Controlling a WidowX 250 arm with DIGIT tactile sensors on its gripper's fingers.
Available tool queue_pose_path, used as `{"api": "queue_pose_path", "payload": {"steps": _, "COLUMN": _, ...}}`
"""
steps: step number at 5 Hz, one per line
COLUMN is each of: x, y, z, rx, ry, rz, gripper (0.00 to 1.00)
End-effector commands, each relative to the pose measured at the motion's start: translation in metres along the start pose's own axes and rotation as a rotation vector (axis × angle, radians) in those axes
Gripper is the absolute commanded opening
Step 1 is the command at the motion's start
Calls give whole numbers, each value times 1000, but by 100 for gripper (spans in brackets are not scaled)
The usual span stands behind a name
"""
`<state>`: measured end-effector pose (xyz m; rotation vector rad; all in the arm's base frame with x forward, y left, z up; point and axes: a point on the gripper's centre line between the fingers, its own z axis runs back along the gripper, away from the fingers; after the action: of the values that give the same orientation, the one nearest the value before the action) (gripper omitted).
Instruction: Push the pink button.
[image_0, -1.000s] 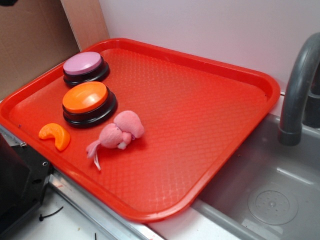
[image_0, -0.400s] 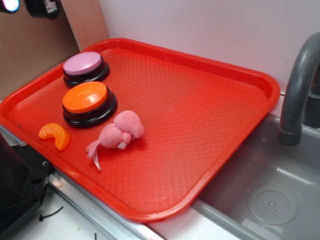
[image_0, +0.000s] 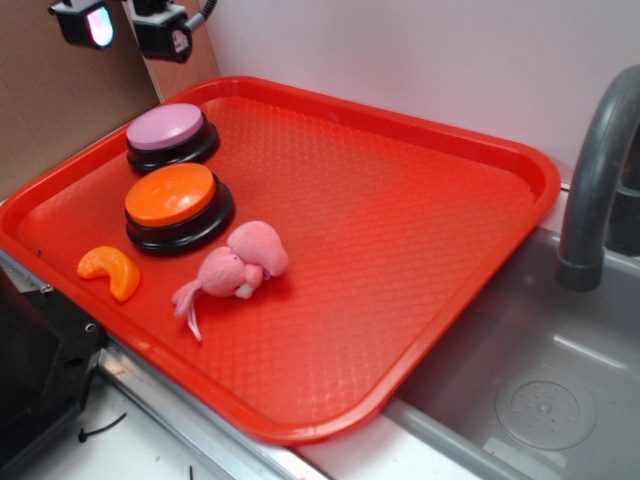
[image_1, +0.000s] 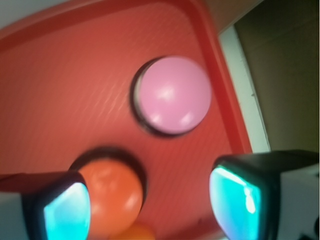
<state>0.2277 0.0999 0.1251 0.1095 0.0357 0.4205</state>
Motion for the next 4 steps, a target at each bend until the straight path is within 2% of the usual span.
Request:
{"api": "queue_pose_path", "payload": {"steps": 1, "x": 24, "y": 36, "z": -35, "rx": -3, "ry": -113, "rz": 156, "gripper": 100}}
{"api": "queue_pose_path", "payload": {"steps": 2, "x": 34, "y": 39, "z": -57, "rx": -28, "ry": -95, "rz": 236, "gripper": 100}}
{"api": "queue_pose_path", "payload": {"steps": 3, "x": 42, "y": 31, "z": -75, "rx": -30, "ry": -65, "rz": 259, "gripper": 100}}
{"api": "queue_pose_path", "payload": {"steps": 4, "x": 40, "y": 25, "z": -86, "rx": -33, "ry": -44, "rz": 279, "gripper": 100}}
